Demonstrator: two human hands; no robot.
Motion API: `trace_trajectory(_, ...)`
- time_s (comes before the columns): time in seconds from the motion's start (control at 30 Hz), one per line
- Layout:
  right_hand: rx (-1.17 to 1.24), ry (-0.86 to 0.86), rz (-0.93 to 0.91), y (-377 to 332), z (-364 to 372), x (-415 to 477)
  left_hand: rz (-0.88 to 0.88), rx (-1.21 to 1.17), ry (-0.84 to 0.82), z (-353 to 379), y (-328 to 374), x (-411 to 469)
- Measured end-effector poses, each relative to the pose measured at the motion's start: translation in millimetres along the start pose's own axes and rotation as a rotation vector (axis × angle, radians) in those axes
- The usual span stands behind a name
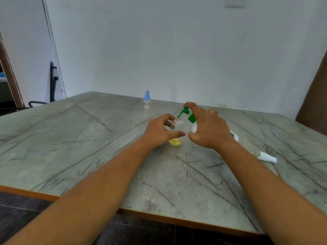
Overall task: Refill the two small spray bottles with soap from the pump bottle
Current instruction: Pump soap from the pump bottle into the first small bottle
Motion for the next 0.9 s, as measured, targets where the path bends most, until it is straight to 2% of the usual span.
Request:
trace_trajectory(0.37,-0.121,0.021,0.005,1.6,-1.7,-2.0,-0.038,-0.06,-0.017,5.0,-0.6,-2.0)
trace_trajectory(0.9,-0.296,0.08,-0.032,-3.6,-6.5,-1.3,-0.023,-0.02,-0.006,6.1,-1.8,-0.2)
Point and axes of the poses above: each hand's wrist, its own x-axis towards the middle knuckle, its own z-axis out of the palm, y = z × x, the point moved 2 cm from there along x, towards the middle knuckle, and after that the axes turned 15 degrees about -x, right-handed, at the moved point
